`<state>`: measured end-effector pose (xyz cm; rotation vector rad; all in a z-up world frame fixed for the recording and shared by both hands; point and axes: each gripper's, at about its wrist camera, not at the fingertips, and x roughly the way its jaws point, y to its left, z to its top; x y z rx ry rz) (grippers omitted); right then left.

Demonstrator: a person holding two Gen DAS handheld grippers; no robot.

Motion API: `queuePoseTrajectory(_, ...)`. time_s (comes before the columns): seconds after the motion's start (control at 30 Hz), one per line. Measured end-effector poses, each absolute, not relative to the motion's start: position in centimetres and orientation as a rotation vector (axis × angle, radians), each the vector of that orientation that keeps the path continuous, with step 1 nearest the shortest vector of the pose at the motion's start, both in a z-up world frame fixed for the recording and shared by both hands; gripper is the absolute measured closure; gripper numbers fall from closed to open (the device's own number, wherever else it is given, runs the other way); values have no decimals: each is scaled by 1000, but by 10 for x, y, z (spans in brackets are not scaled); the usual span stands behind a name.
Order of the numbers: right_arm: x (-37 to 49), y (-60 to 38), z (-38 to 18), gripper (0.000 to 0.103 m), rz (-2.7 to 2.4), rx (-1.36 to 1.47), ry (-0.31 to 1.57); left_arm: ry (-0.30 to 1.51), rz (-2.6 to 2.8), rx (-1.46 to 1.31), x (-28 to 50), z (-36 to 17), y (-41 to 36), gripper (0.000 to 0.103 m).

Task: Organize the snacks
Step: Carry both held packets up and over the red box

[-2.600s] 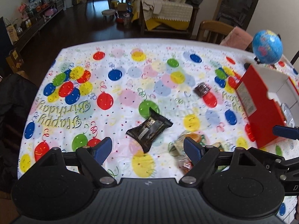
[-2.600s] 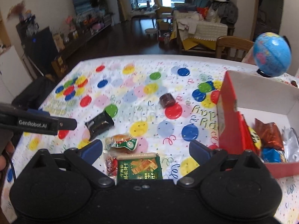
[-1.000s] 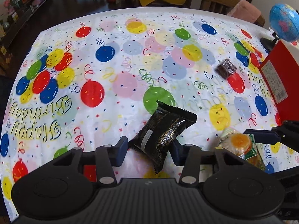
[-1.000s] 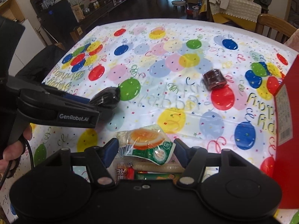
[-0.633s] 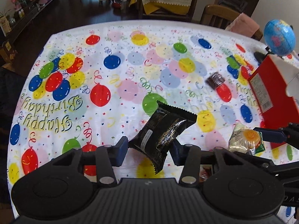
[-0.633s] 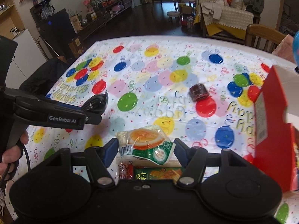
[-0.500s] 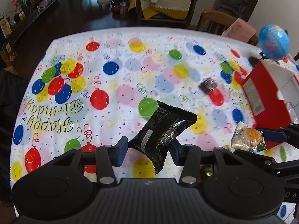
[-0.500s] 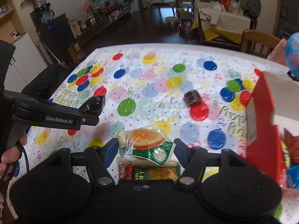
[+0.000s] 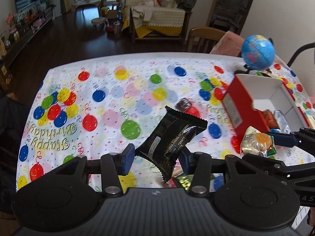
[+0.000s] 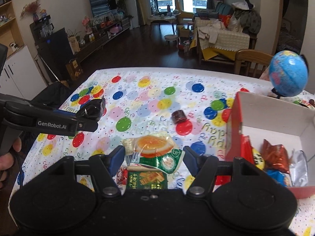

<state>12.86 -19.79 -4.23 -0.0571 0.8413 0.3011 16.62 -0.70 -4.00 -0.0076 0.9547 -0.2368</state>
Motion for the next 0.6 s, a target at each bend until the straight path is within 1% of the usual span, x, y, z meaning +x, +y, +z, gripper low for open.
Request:
queuePoseTrajectory(0.3,108,-232,-18,39,262,-40,780,907,-277,22,151,-13,-45,57)
queuePoseTrajectory(0.6,102,-280,-6,39,208,-25,746,887,-311,54,153,-1,-98,57)
